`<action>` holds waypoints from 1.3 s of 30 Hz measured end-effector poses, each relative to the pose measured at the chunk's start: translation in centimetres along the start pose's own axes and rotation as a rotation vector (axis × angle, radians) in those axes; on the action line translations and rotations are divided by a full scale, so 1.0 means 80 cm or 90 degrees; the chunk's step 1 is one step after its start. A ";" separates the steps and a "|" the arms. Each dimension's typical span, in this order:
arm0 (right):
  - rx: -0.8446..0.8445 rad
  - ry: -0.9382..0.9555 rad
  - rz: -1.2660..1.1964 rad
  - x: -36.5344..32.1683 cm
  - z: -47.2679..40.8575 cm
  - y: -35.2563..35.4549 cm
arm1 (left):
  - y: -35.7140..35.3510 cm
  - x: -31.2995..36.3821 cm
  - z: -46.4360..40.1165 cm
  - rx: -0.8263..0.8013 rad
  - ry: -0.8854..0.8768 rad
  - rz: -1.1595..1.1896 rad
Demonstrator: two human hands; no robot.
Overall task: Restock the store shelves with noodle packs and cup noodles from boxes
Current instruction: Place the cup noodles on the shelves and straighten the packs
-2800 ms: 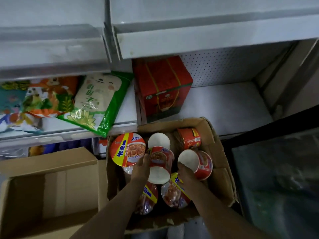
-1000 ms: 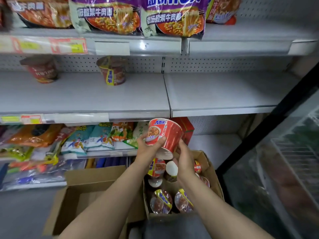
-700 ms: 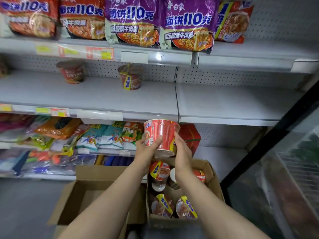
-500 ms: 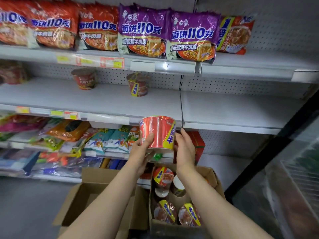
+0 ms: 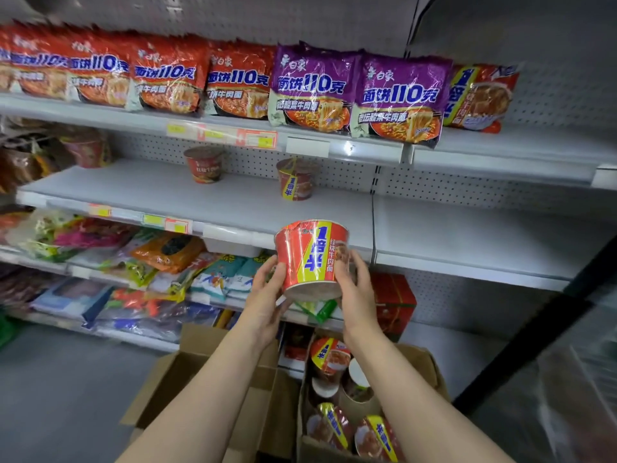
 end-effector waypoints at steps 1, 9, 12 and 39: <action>0.005 0.003 0.005 0.003 0.001 0.000 | 0.004 0.004 0.000 0.013 -0.019 -0.021; 0.004 0.045 0.074 0.009 0.004 -0.028 | 0.014 0.023 0.017 -0.005 -0.043 -0.041; -0.005 0.056 0.090 0.014 0.005 -0.045 | 0.031 0.033 0.021 0.013 -0.044 -0.047; -0.296 0.101 0.108 -0.044 -0.116 -0.487 | 0.344 0.333 -0.164 0.137 -0.237 -0.069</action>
Point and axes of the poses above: each hand's wrist, its own z-axis away from the middle knuckle, its own y-axis out of the back of the hand, x = y × z, the point moved 4 cm from there along -z, towards the middle knuckle, and after that the axes turned 8 degrees about -y, right-handed, at the moved point
